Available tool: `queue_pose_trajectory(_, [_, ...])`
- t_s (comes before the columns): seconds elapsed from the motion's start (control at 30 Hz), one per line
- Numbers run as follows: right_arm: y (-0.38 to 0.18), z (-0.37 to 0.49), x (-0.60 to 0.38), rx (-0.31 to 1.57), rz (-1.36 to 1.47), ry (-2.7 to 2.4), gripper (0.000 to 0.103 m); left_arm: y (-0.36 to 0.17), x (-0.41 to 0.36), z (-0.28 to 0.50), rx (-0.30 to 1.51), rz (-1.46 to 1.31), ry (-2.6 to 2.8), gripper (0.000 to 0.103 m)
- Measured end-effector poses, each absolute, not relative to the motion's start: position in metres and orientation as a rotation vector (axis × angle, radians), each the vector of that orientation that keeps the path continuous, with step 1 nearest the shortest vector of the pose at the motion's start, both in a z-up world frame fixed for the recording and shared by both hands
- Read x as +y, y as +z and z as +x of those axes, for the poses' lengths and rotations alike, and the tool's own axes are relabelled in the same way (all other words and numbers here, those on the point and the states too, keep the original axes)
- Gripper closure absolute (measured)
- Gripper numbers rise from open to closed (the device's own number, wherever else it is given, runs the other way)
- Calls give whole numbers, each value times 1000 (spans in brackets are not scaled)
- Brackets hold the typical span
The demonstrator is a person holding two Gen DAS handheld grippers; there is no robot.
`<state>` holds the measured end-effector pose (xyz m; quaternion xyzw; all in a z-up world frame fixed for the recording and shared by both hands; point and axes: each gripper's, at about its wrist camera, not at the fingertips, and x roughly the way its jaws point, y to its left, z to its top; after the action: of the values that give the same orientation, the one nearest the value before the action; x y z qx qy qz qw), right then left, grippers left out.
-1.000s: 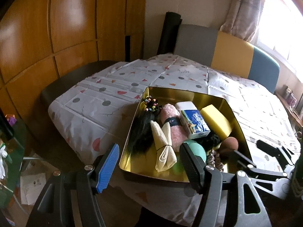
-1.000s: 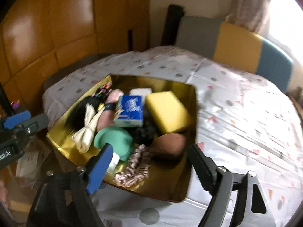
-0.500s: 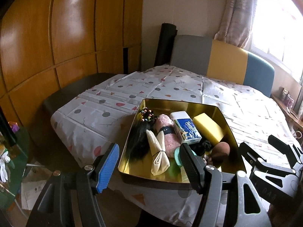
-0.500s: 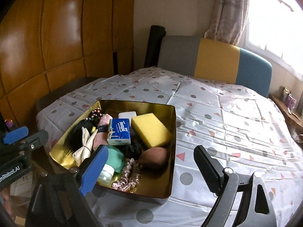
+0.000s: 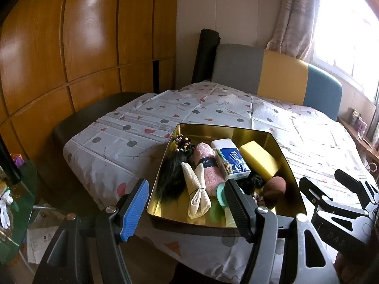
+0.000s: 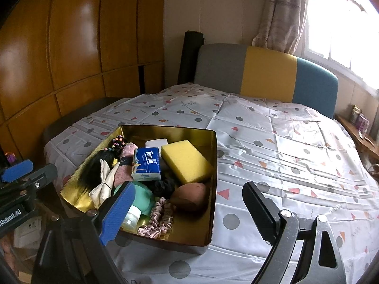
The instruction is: Organize soft objects
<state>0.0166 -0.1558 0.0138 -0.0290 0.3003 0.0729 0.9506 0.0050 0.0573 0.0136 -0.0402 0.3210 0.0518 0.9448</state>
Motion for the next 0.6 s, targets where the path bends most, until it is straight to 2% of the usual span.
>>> queue_pose_trajectory(0.6, [13,18,-156,616,-54,150,10,12,56,4,663,-76,99,36])
